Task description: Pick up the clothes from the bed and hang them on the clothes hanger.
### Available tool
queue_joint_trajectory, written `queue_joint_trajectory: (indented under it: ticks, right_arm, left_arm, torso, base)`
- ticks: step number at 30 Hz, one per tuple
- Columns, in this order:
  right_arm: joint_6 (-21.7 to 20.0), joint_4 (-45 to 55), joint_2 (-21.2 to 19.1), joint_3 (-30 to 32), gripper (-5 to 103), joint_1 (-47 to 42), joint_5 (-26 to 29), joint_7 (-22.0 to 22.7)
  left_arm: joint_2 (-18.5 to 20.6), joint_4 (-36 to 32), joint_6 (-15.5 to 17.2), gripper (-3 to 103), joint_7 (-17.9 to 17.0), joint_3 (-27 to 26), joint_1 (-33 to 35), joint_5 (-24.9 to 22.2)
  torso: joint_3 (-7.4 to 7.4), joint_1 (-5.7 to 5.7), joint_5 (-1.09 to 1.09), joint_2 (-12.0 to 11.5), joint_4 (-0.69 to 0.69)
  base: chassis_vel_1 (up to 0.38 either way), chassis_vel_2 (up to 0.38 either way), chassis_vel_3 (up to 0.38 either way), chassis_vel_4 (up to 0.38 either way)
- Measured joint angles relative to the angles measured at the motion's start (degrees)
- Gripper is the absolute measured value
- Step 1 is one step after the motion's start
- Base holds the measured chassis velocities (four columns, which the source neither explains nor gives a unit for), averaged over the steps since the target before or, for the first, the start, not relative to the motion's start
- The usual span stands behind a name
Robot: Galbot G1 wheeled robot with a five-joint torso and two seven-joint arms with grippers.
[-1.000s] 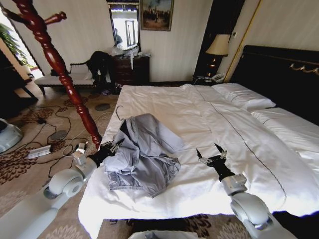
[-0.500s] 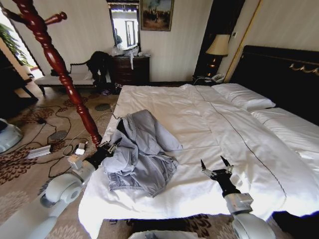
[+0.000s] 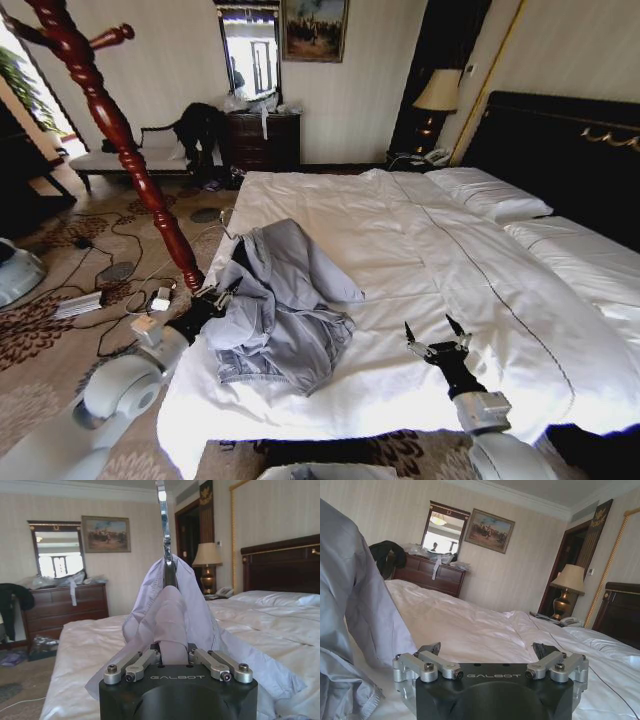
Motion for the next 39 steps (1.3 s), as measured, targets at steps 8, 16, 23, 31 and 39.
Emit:
queue_joint_trajectory:
  ticks: [8,16,23,31,39]
  right_arm:
    - [0.0,-0.1,-0.1,-0.1,100,0.1,0.1,0.0]
    - [-0.1,-0.1,-0.1,-0.1,100,0.1,0.1,0.0]
    - [-0.1,-0.1,-0.1,-0.1,100,0.1,0.1,0.0]
    - [-0.1,-0.1,-0.1,-0.1,100,0.1,0.2,0.0]
    - [-0.1,-0.1,-0.1,-0.1,100,0.1,0.2,0.1]
  left_arm:
    - [-1.0,-3.6,2.0,18,-4.5,-3.6,0.3,-1.9]
    - [-1.0,-6.1,3.9,18,-7.6,-7.8,0.4,-3.9]
    - [-0.3,-7.0,6.1,18,-10.2,-11.0,0.2,-6.8]
    - [1.3,-7.8,8.7,18,-13.6,-12.4,-1.5,-10.4]
    - [4.5,-8.2,11.5,18,-16.0,-14.9,-3.8,-16.2]
  torso:
    - [0.0,0.0,0.0,0.0,0.0]
    - [0.0,0.0,0.0,0.0,0.0]
    - [0.0,0.0,0.0,0.0,-0.01]
    - [0.0,0.0,0.0,0.0,0.0]
    - [0.0,0.0,0.0,0.0,-0.01]
  base:
    - [0.0,0.0,0.0,0.0]
    - [0.0,0.0,0.0,0.0]
    - [0.0,0.0,0.0,0.0]
    - [0.0,0.0,0.0,0.0]
    - [0.0,0.0,0.0,0.0]
